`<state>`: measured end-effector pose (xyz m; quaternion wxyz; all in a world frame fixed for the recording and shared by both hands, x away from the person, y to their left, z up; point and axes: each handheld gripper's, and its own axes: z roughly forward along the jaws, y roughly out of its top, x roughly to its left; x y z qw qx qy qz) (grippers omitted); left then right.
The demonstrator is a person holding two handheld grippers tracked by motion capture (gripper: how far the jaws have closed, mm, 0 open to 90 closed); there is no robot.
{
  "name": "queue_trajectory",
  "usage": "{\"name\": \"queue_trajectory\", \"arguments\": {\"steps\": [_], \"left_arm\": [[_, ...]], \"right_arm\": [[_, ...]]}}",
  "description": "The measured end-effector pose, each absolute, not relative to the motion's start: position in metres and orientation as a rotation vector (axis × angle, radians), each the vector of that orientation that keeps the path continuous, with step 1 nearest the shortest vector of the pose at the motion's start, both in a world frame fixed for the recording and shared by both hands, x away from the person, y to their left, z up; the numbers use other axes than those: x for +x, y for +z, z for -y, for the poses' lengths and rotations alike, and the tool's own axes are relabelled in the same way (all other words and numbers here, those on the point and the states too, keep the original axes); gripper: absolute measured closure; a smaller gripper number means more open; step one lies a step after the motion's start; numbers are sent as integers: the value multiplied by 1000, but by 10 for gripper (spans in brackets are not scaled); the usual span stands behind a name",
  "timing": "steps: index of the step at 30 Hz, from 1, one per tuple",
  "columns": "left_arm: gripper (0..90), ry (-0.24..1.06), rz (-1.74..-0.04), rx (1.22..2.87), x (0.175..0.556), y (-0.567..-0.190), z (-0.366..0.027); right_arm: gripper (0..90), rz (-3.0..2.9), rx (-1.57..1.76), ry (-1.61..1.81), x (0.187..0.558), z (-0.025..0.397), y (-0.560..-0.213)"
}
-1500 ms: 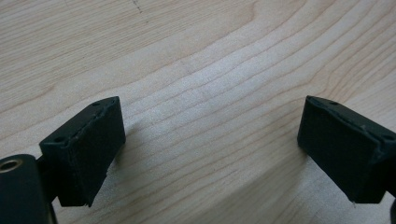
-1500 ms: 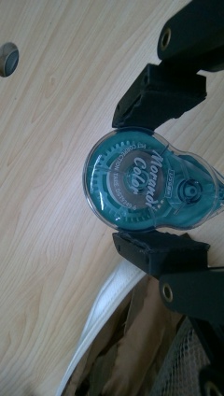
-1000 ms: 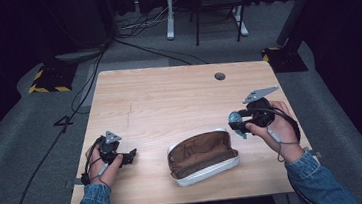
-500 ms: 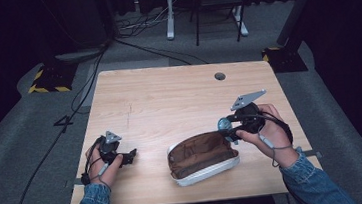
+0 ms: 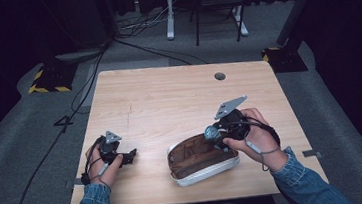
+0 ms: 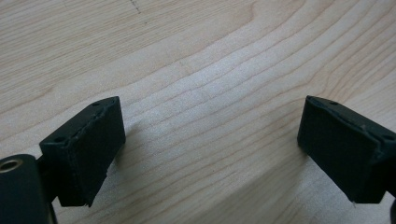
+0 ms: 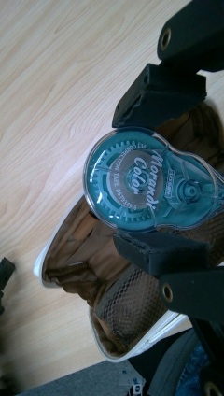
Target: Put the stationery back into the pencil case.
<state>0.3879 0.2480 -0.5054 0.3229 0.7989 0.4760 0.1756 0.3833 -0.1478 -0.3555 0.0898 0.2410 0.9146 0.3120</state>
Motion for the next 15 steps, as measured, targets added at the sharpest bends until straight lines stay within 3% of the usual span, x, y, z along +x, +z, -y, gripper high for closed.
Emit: {"name": "queue_trajectory", "arguments": {"steps": [15], "left_arm": [[78, 461, -1249, 2099, 388, -505, -248]], "right_arm": [[392, -2803, 565, 831, 376, 119, -362]]}}
